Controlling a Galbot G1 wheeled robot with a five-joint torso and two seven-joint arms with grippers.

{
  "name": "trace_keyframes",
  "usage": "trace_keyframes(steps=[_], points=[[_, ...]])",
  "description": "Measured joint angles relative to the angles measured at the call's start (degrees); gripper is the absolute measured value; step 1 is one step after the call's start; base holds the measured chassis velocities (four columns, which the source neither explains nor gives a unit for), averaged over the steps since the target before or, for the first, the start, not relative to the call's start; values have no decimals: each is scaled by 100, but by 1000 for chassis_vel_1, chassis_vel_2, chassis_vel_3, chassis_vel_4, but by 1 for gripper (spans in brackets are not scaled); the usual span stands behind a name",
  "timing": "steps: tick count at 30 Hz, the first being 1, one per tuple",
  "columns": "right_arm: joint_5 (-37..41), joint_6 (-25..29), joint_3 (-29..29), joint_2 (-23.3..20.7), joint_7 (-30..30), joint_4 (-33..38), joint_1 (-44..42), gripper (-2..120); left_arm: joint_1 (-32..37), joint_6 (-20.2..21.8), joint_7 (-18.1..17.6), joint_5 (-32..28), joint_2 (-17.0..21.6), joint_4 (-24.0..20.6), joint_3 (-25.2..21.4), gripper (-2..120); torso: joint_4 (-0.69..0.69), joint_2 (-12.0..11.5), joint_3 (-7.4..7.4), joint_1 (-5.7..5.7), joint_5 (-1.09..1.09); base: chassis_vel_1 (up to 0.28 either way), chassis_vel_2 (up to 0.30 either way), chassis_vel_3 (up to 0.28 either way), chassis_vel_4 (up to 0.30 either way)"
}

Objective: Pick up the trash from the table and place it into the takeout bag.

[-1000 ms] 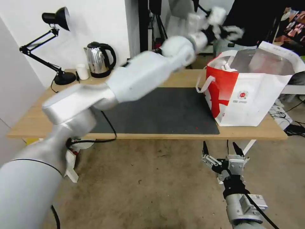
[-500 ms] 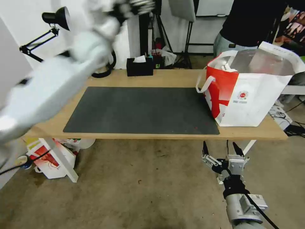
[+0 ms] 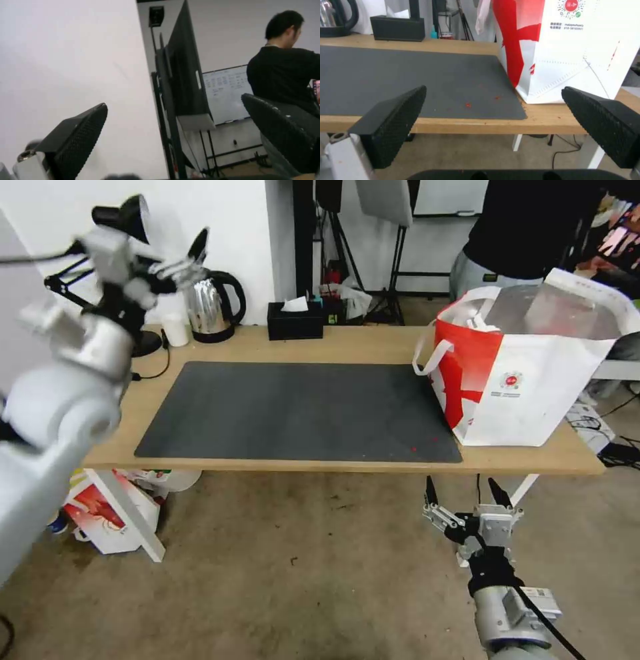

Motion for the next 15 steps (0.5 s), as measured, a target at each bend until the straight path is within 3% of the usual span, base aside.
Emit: trace_keyframes(steps=[3,4,8,9,12,15], points=[[0,0,0,1,1,0,0,100,866,-63,92,440,-535,-373,-327,100,0,1,0,-1,4,0,0,0,0],[0,0,0,1,1,0,0,100,866,-63,92,440,-535,-373,-327,100,0,1,0,-1,4,0,0,0,0],[0,0,0,0,0,0,1,100,1756,-200,174,1126,-1364,-614,-374,100,2,0,0,0,4,0,0,0,0],[0,0,0,0,0,0,1,100,1756,-200,174,1126,-1364,-614,-374,100,2,0,0,0,4,0,0,0,0],[0,0,0,1,0,0,0,100,2204,-319,303,1543,-1936,-660,-296,100,0,0,0,0,3,0,0,0,0],[0,0,0,1,1,0,0,100,2425,-352,371,1725,-2232,-687,-242,100,-1,0,0,1,5,0,0,0,0]])
